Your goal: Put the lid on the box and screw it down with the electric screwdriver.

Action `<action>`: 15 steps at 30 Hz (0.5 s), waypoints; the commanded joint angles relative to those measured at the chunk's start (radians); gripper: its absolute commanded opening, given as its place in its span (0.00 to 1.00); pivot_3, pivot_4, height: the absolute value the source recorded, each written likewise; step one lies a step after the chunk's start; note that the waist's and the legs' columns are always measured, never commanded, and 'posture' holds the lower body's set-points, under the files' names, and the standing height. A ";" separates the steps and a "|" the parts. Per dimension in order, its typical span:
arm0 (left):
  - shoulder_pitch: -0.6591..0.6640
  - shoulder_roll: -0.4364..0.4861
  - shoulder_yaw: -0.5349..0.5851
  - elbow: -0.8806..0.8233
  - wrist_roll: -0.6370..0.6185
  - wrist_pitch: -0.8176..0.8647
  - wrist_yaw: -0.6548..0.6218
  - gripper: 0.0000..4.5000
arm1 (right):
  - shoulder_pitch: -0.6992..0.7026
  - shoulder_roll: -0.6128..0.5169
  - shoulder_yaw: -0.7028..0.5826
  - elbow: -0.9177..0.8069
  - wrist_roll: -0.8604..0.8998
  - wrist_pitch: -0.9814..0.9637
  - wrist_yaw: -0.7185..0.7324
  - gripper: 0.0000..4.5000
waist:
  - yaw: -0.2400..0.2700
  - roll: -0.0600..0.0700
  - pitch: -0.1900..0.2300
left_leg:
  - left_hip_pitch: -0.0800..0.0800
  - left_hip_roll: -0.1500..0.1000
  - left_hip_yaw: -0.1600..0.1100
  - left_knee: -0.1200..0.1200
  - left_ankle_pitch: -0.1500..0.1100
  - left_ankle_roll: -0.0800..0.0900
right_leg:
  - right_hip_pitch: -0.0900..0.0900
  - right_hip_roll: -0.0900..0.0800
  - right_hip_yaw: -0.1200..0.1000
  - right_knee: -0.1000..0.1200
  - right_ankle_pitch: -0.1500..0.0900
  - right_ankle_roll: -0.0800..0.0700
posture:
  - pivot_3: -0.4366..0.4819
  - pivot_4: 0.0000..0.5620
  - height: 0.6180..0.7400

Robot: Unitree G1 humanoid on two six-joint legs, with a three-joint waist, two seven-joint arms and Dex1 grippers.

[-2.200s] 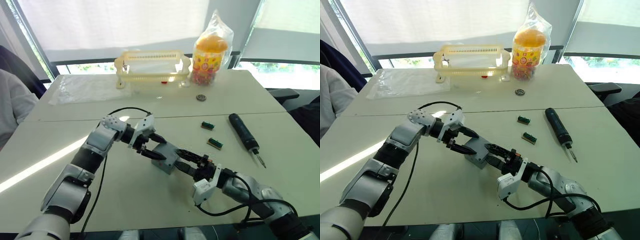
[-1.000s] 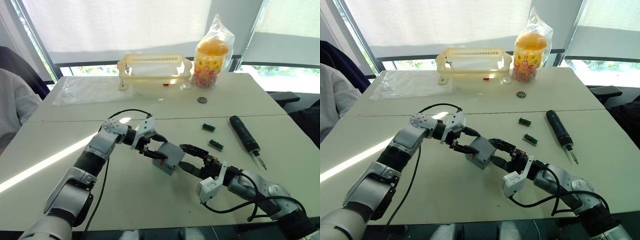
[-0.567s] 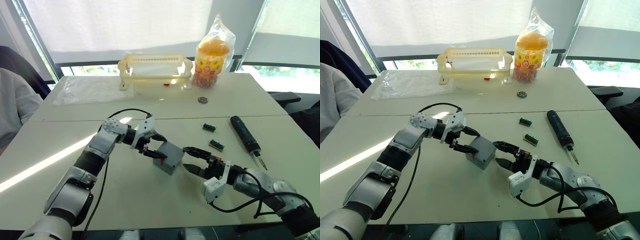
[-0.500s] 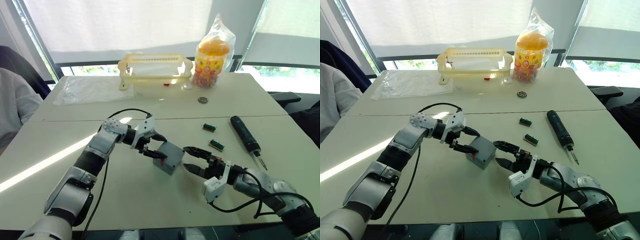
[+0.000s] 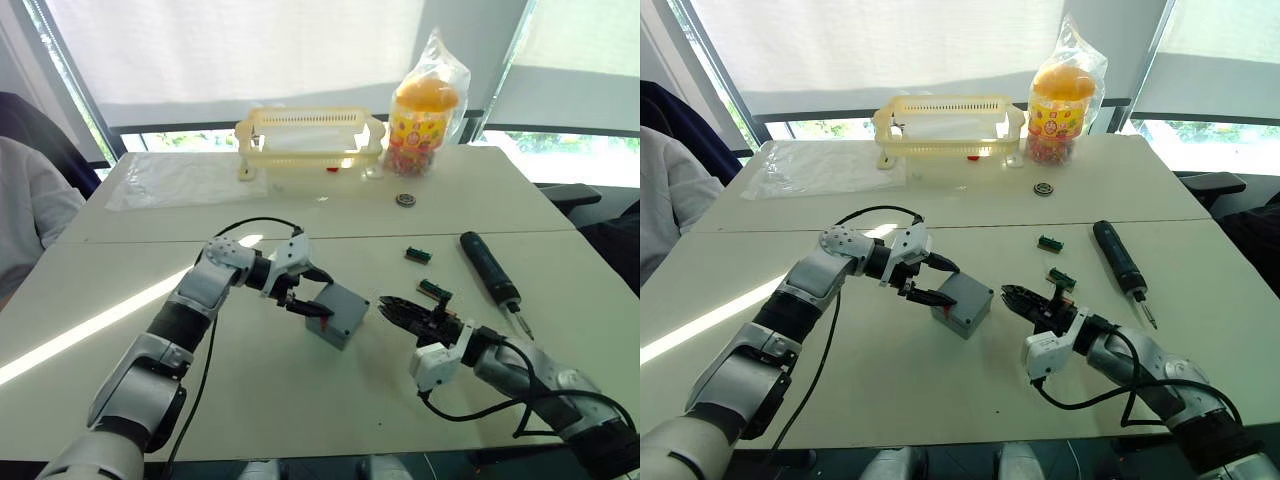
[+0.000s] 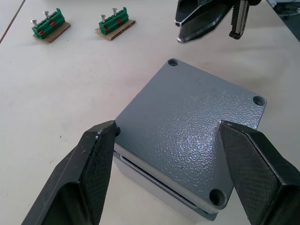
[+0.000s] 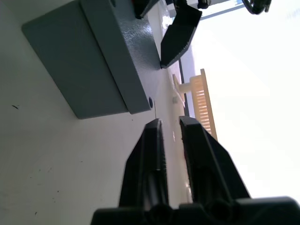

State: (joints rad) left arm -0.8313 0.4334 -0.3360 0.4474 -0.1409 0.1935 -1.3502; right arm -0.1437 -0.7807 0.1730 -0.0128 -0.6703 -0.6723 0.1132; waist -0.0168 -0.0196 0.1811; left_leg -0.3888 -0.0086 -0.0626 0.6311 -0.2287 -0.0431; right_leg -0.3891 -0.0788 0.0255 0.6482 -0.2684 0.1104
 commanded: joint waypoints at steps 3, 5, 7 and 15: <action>0.015 0.016 -0.009 0.056 0.048 0.038 0.023 0.78 | 0.038 0.047 -0.036 -0.110 0.254 0.099 0.125 0.01 | 0.000 0.000 0.000 | 0.000 0.000 0.000 0.000 0.000 0.000 | 0.000 0.000 0.000 0.000 0.000 0.000 | 0.48 0.27 1.00; 0.007 0.016 -0.009 0.061 0.052 0.036 0.020 0.78 | 0.054 0.068 -0.035 -0.161 0.365 0.156 0.186 0.01 | 0.000 0.000 0.000 | 0.000 0.000 0.000 0.000 0.000 0.000 | 0.000 0.000 0.000 0.000 0.000 0.000 | 0.48 0.27 1.00; 0.004 0.019 -0.008 0.060 0.054 0.035 0.015 0.78 | 0.075 0.088 -0.034 -0.223 0.477 0.227 0.251 0.01 | 0.000 0.000 0.000 | 0.000 0.000 0.000 0.000 0.000 0.000 | 0.000 0.000 0.000 0.000 0.000 0.000 | 0.48 0.27 1.00; 0.023 0.012 -0.015 0.025 0.047 0.031 -0.008 0.78 | 0.109 0.104 -0.030 -0.271 0.512 0.303 0.351 0.01 | 0.003 0.000 0.000 | -0.001 0.000 0.000 0.000 -0.001 0.001 | 0.000 0.000 0.000 -0.001 0.000 0.000 | 0.48 0.27 1.00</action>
State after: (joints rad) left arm -0.8376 0.4395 -0.3097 0.4647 -0.1388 0.2101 -1.3523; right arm -0.0361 -0.6849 0.1565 -0.2597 -0.1546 -0.3572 0.4611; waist -0.0140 -0.0197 0.1812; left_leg -0.3894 -0.0084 -0.0628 0.6311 -0.2294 -0.0421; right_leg -0.3893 -0.0789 0.0251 0.6472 -0.2685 0.1106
